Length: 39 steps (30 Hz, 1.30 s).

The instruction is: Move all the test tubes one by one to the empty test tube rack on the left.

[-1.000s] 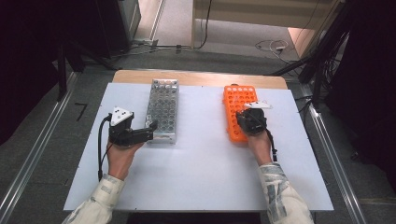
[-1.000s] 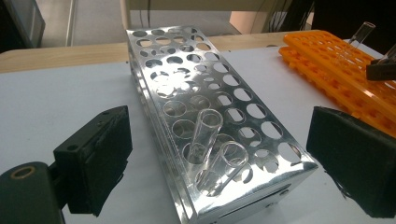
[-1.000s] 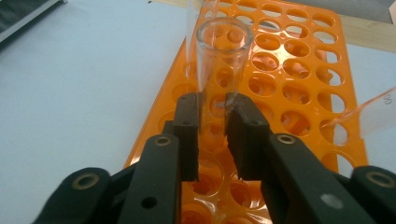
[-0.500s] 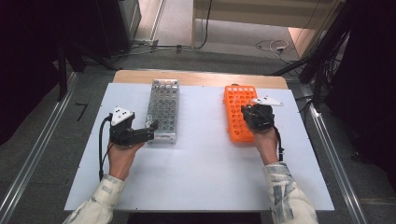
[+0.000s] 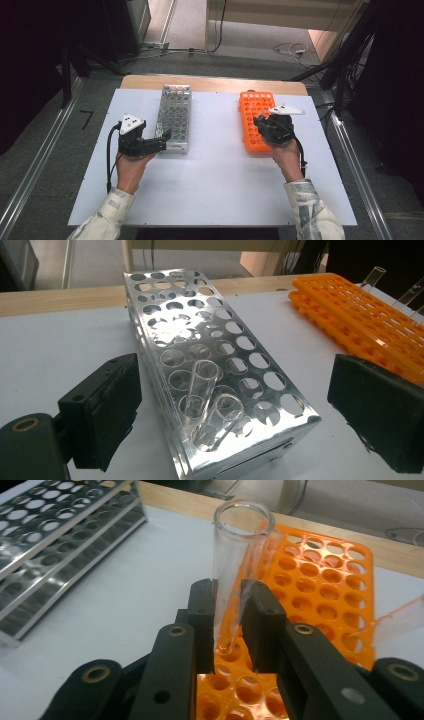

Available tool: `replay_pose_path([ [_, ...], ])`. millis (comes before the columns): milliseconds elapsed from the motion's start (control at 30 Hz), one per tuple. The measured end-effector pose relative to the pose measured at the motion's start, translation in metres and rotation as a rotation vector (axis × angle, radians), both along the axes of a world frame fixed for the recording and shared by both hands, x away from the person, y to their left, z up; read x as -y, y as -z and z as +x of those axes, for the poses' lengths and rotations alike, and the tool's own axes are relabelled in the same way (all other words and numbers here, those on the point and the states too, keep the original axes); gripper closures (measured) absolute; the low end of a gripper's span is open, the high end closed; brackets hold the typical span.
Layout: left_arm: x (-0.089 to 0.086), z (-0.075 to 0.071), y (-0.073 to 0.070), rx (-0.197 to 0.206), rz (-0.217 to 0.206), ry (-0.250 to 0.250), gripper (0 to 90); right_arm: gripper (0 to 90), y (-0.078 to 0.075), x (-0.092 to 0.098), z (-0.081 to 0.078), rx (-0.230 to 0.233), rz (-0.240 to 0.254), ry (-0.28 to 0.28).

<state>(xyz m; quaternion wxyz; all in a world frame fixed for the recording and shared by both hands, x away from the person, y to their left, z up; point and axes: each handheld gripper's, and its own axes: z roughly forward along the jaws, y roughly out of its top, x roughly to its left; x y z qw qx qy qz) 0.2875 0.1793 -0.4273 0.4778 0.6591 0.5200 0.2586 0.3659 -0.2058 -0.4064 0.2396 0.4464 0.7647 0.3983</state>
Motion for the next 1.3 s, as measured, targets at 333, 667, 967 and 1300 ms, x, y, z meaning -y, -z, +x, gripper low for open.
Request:
replay_pose_path([
  [333, 0.006, -0.002, -0.004, -0.001, -0.001, 0.021, 7.3, 73.3, -0.005, -0.017, -0.014, -0.022, 0.002, -0.092],
  [667, 0.012, -0.006, -0.008, 0.001, -0.015, 0.053, 7.4, 73.4, -0.003, -0.045, -0.030, -0.043, -0.013, -0.214],
  [967, 0.022, -0.008, -0.009, 0.002, -0.010, 0.083, 7.9, 73.4, 0.002, -0.062, -0.039, -0.046, -0.027, -0.271],
  [1300, 0.027, -0.010, -0.008, 0.003, -0.004, 0.100, 7.9, 73.3, 0.014, -0.073, -0.041, -0.066, -0.051, -0.296],
])
